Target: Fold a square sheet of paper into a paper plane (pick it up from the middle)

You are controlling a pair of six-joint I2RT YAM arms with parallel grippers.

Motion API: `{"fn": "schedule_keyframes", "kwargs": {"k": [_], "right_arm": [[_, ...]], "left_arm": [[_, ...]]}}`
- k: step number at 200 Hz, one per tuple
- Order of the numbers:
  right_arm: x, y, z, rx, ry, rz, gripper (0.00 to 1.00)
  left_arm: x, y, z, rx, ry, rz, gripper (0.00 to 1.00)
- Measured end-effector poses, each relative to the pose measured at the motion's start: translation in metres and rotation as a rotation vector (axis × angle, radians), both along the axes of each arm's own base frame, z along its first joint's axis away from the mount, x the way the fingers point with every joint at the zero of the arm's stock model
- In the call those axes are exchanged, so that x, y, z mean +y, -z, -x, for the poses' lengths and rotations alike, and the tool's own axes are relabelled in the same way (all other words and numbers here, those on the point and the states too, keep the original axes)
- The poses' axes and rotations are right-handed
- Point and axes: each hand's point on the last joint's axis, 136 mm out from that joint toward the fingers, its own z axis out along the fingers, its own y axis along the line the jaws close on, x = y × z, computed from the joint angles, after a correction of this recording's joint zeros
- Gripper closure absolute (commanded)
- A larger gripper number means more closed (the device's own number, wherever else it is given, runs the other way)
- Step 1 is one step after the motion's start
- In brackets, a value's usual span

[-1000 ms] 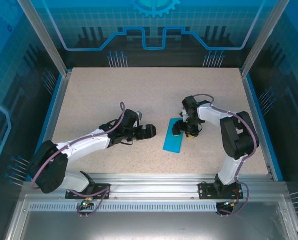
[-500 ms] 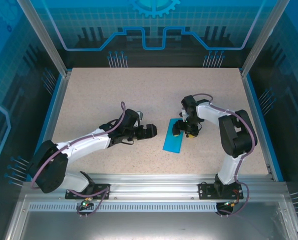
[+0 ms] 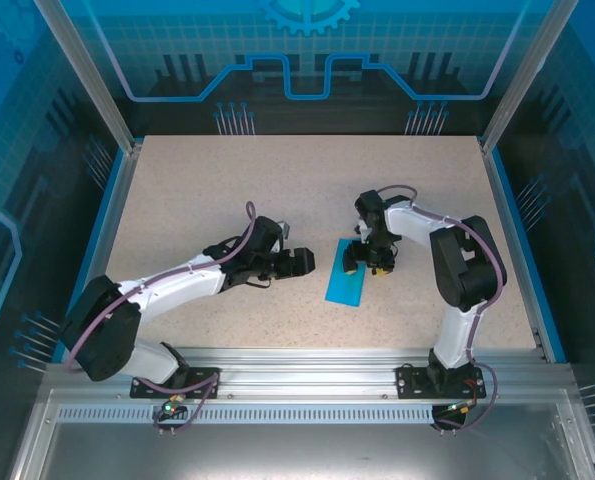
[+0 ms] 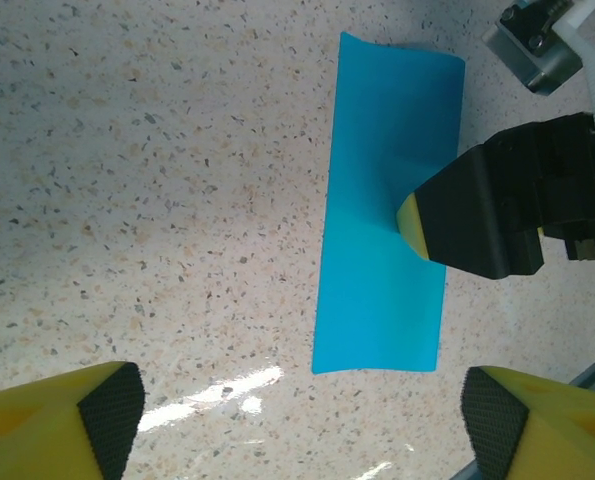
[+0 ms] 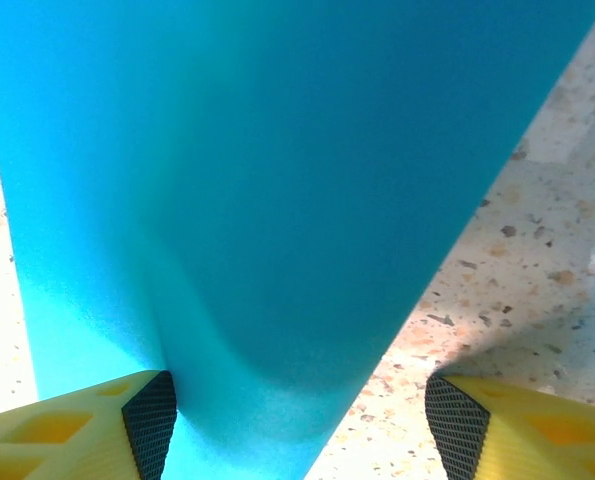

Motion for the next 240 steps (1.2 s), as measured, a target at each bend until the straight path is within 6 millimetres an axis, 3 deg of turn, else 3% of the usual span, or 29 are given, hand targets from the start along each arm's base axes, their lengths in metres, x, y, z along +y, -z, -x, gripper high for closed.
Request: {"fn": "schedule_keyframes", "kwargs": {"k": [41, 57, 82, 106, 170, 240], "right_arm": [[0.000, 0.001, 0.000, 0.000, 0.006, 0.009, 0.28], [0.000, 0.001, 0.000, 0.000, 0.008, 0.010, 0.29], [-0.001, 0.001, 0.000, 0.000, 0.012, 0.012, 0.29], [-0.001, 0.001, -0.001, 0.000, 0.015, 0.013, 0.29], [-0.001, 0.001, 0.000, 0.002, 0.014, 0.014, 0.29], [-0.001, 0.002, 0.000, 0.002, 0.014, 0.015, 0.29]], "left_arm": [[-0.007, 0.003, -0.002, 0.020, 0.011, -0.002, 0.48], [-0.013, 0.004, -0.005, 0.034, 0.015, 0.004, 0.53], [-0.026, 0.009, -0.012, 0.061, 0.033, 0.010, 0.84], [-0.040, 0.018, -0.017, 0.102, 0.045, 0.016, 0.95], [-0.079, 0.043, -0.018, 0.186, 0.103, 0.022, 1.00], [-0.089, 0.045, -0.020, 0.195, 0.114, 0.035, 1.00]]}}
